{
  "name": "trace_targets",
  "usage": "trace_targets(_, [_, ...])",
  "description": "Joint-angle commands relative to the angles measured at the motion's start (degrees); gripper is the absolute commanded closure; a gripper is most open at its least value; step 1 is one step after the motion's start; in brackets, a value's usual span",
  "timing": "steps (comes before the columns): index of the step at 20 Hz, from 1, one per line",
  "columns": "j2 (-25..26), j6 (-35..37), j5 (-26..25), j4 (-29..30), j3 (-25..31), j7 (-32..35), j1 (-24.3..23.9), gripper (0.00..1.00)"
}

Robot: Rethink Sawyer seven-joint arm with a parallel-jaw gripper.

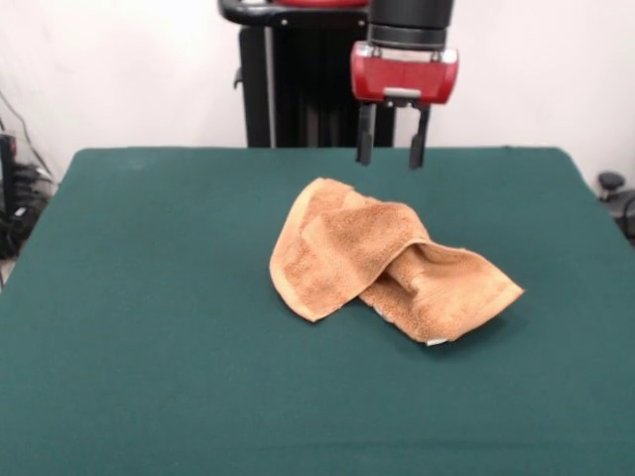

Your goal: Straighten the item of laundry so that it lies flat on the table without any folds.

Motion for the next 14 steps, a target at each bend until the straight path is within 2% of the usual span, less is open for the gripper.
trace_targets(1, [4.67,8.91,3.04,-6.34,3.68,9.34,-2.34,0.00])
trace_targets(10, [9.89,11.61,1.83,-12.77,5.40,7.01,-5.48,0.00])
trace_targets(14, [12.37,9.87,1.50,-14.28,5.16,7.89,-5.35,0.00])
